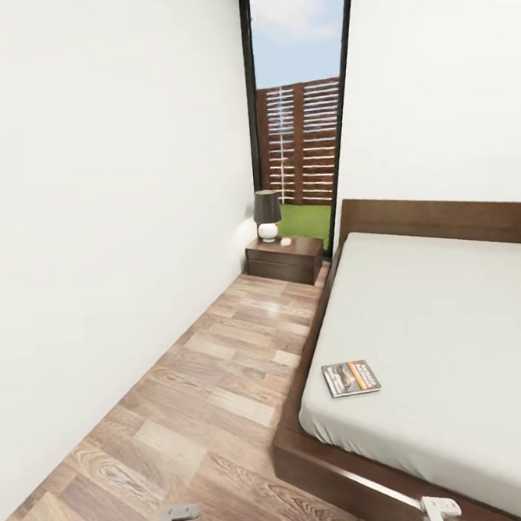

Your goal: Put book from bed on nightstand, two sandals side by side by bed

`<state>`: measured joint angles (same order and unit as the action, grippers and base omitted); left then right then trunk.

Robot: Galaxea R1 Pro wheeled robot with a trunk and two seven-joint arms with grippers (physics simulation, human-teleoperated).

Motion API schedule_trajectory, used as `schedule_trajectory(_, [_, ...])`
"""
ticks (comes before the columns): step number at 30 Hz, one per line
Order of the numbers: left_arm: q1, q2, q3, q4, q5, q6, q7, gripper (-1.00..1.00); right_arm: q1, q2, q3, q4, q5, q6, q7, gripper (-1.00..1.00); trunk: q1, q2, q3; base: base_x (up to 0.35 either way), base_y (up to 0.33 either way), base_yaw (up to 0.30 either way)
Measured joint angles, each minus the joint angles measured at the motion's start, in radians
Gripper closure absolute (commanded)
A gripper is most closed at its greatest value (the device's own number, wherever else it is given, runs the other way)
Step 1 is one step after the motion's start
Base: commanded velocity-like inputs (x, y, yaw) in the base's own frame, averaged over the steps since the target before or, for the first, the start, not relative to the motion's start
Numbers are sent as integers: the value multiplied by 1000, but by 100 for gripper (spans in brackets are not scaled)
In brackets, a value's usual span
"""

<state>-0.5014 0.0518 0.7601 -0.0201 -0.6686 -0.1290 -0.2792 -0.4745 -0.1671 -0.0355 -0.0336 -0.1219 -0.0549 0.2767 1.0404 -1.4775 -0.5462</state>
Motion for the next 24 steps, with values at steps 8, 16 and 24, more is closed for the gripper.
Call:
schedule_trajectory(8, [0,0,0,0,0,0,0,-100,0,0,0,0,0,0,0,-100,0,0,0,0,0,-283])
schedule_trajectory(16, [0,0,0,0,0,0,0,-100,0,0,0,0,0,0,0,-100,0,0,0,0,0,-283])
schedule_trajectory(24, [0,0,0,0,0,0,0,-100,0,0,0,0,0,0,0,-100,0,0,0,0,0,-283])
